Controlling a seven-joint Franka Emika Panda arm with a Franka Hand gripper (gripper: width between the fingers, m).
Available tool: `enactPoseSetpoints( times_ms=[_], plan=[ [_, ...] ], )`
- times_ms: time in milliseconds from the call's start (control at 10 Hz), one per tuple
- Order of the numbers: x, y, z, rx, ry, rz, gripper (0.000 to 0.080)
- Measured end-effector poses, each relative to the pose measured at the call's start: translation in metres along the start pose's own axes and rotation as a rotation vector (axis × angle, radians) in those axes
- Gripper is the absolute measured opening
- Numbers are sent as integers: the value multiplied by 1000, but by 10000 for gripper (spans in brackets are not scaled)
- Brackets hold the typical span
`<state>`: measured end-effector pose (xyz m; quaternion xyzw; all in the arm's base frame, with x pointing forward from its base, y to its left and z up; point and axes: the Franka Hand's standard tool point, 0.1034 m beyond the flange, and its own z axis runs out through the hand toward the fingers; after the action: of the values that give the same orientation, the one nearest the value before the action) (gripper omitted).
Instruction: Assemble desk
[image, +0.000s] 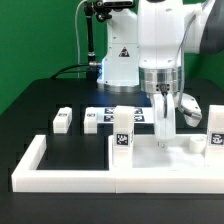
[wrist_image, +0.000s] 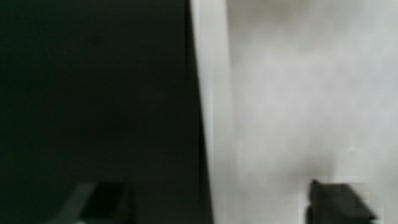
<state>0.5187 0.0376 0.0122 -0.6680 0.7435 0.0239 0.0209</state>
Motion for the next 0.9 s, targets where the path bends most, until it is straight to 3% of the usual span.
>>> enactPoseSetpoints(
  times_ms=[200,300,400,900],
  plan=[
    [0,0,0,0,0,0,209],
    [0,0,0,0,0,0,209],
    [-1,0,0,1,0,-7,64],
    [-1,-1,0,4,0,-9,64]
  ],
)
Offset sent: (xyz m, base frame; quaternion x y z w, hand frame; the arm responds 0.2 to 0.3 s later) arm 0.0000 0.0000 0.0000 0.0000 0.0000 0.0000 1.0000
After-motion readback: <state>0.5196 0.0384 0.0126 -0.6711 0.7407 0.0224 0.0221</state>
